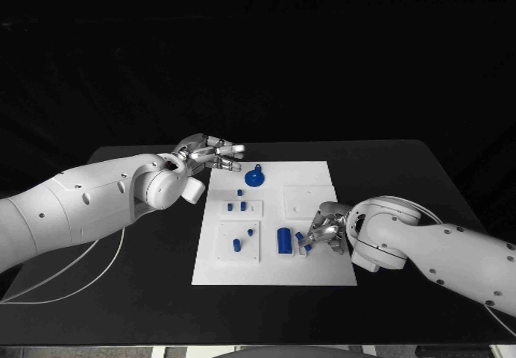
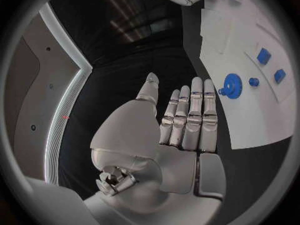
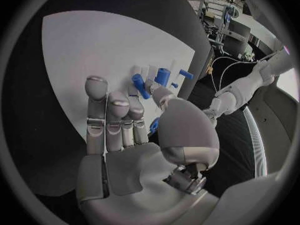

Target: Assemble the parts on the task board

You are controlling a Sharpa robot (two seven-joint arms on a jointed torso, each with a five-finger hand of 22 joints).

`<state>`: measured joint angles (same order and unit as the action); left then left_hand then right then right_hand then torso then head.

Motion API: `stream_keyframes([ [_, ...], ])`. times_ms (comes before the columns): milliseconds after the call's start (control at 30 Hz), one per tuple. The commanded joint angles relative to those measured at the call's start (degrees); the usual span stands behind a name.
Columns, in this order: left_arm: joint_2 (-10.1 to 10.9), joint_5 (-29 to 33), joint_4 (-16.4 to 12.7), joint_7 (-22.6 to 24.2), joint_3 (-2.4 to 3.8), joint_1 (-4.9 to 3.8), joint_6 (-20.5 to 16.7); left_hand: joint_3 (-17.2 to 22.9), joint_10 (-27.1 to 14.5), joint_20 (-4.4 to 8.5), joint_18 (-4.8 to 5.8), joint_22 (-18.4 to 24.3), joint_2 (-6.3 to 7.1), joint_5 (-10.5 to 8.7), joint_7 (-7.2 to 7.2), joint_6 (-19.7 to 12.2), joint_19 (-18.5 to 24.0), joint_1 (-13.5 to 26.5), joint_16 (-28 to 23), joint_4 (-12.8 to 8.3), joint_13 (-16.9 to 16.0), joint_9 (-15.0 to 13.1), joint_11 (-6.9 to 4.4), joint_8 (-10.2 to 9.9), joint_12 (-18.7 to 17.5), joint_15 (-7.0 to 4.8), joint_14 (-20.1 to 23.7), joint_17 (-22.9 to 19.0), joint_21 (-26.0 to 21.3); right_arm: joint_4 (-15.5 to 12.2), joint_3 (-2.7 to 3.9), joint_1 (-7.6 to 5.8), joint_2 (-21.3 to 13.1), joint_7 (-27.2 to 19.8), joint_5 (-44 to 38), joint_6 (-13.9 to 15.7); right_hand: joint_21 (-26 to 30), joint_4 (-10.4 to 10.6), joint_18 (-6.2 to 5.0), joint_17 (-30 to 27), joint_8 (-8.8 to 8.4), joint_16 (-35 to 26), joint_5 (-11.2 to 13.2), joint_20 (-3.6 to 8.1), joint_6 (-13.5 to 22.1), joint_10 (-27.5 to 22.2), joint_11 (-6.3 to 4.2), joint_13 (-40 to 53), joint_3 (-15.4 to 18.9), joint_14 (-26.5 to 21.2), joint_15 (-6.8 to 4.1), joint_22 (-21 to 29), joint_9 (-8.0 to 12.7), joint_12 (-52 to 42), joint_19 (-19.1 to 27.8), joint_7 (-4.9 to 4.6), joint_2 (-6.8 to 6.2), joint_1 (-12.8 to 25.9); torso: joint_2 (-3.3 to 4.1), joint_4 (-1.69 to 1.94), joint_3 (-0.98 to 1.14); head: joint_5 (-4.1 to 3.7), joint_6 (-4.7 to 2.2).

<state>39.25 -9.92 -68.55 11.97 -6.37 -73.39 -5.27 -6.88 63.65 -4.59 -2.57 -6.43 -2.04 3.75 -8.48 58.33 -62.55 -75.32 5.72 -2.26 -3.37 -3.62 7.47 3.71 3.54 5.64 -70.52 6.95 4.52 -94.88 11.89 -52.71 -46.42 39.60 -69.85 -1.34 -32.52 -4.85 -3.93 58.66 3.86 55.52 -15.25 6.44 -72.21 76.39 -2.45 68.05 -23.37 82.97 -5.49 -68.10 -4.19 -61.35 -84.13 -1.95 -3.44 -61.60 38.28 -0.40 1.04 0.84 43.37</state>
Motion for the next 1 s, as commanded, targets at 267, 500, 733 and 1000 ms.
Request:
stream_keyframes([
  [267,0.0,-0.29,-0.14,0.16,0.03,-0.03,0.86,0.03,-0.22,-0.1,0.39,-0.05,-0.4,-0.39,0.01,-0.39,0.16,0.02,0.16,0.3,-0.05,-0.02,0.05,-0.06,-0.03,-0.03,0.51,0.04,0.29,-1.31,-0.43,0.49,-0.34,2.31,-2.56,-2.15,0.17,0.81,0.11,-0.24,-0.23,-0.52,1.95,0.39,0.06,0.03,-0.34,0.02,-3.12,0.21,-0.07,0.18,0.36,-0.18,-2.44,0.04,-0.38,1.53,0.01,0.06,0.09,0.0,0.15],
  [500,0.07,-0.41,-0.16,0.1,0.03,-0.03,0.91,0.07,-0.3,-0.12,0.38,-0.06,-0.35,-0.32,0.01,-0.42,0.18,0.01,0.16,0.36,-0.05,-0.02,0.07,-0.06,-0.02,-0.01,0.55,0.04,0.29,-2.16,-0.42,0.49,-0.74,2.1,-2.92,-1.73,0.22,0.41,0.13,-0.3,-0.23,-0.55,2.87,0.37,0.02,0.07,-0.34,0.01,-4.41,0.22,-0.06,0.26,0.35,-0.2,-2.43,0.06,-0.07,1.9,0.06,0.02,0.06,0.15,0.23],
  [733,0.11,-0.45,-0.16,0.05,0.03,-0.03,0.94,0.07,-0.3,-0.12,0.38,-0.06,-0.35,-0.32,0.01,-0.42,0.18,0.01,0.16,0.36,-0.05,-0.02,0.07,-0.06,-0.02,-0.01,0.55,0.04,0.29,-3.29,-0.41,0.49,-1.26,1.85,-2.99,-1.32,0.17,0.17,0.15,-0.41,-0.23,-0.6,3.58,0.38,-0.08,0.14,-0.35,0.19,-6.15,0.21,-0.07,0.32,0.38,-0.44,-2.43,0.06,0.28,2.77,0.01,0.05,0.03,0.18,0.34],
  [1000,0.13,-0.47,-0.15,-0.05,0.03,-0.03,0.99,0.09,-0.35,-0.13,0.37,-0.06,-0.37,-0.32,-0.01,-0.44,0.18,0.06,0.16,0.41,-0.05,-0.02,0.08,-0.06,-0.03,-0.01,0.55,0.04,0.29,-3.64,-0.39,0.49,-1.39,1.61,-3.01,-1.08,0.11,0.19,0.15,-0.54,-0.23,-0.69,3.48,0.39,-0.14,0.13,-0.34,0.19,-7.04,0.2,-0.07,0.35,0.38,-0.41,-2.43,0.06,0.08,3.51,0.0,-0.02,0.03,0.29,0.45],
])
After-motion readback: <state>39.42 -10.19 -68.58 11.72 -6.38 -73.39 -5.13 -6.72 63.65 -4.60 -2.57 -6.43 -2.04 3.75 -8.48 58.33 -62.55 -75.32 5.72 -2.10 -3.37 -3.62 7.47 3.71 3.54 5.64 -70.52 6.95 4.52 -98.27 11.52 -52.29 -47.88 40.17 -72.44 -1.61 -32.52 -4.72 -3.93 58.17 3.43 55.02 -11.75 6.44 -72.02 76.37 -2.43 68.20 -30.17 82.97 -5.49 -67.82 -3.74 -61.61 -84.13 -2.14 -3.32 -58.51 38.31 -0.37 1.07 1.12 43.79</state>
